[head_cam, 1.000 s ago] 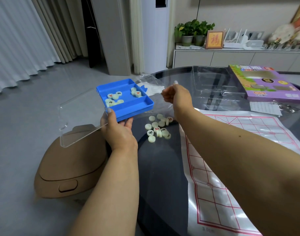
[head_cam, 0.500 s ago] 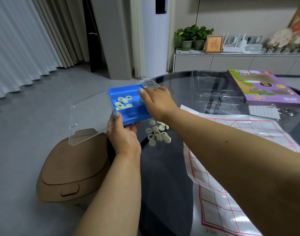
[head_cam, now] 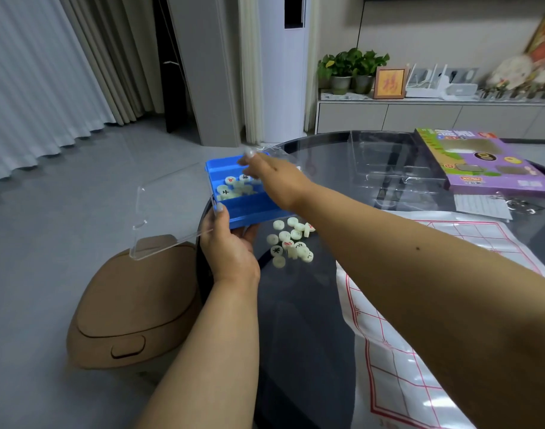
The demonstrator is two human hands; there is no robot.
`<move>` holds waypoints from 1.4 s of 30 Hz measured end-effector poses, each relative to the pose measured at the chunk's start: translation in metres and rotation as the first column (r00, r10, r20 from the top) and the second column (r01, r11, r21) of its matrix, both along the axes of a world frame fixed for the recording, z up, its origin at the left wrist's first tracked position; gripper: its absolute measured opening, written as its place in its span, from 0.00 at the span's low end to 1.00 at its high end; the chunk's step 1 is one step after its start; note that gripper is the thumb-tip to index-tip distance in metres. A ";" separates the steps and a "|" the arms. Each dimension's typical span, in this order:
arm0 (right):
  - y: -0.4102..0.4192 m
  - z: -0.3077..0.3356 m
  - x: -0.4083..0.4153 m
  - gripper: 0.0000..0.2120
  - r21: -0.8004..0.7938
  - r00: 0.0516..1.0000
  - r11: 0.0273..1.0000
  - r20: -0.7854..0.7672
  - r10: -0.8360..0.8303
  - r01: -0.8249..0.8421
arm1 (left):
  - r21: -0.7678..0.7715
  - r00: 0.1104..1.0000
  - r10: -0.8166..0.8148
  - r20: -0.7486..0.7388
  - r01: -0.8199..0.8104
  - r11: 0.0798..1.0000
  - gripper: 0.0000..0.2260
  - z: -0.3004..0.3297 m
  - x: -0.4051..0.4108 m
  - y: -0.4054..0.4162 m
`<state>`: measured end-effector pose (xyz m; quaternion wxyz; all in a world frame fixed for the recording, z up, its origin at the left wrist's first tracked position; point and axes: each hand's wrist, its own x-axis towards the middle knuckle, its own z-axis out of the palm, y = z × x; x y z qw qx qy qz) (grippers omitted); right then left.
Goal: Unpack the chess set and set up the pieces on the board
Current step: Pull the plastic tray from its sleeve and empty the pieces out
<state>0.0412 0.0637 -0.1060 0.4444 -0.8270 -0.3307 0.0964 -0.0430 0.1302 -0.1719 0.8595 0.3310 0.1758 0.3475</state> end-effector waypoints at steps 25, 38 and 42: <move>0.040 -0.012 0.010 0.25 -0.407 0.899 0.899 0.436 0.037 0.160 | 0.071 0.994 -0.090 -0.064 0.094 0.993 0.16 0.002 -0.002 -0.005; 0.039 -0.010 0.005 0.21 -0.507 0.923 0.851 0.376 0.076 0.137 | 0.047 0.990 -0.101 -0.101 0.106 0.993 0.16 0.003 -0.003 -0.006; 0.039 -0.008 0.006 0.20 -0.526 0.933 0.847 0.338 0.123 0.079 | 0.031 0.990 -0.099 -0.103 0.102 0.994 0.16 0.003 -0.002 -0.006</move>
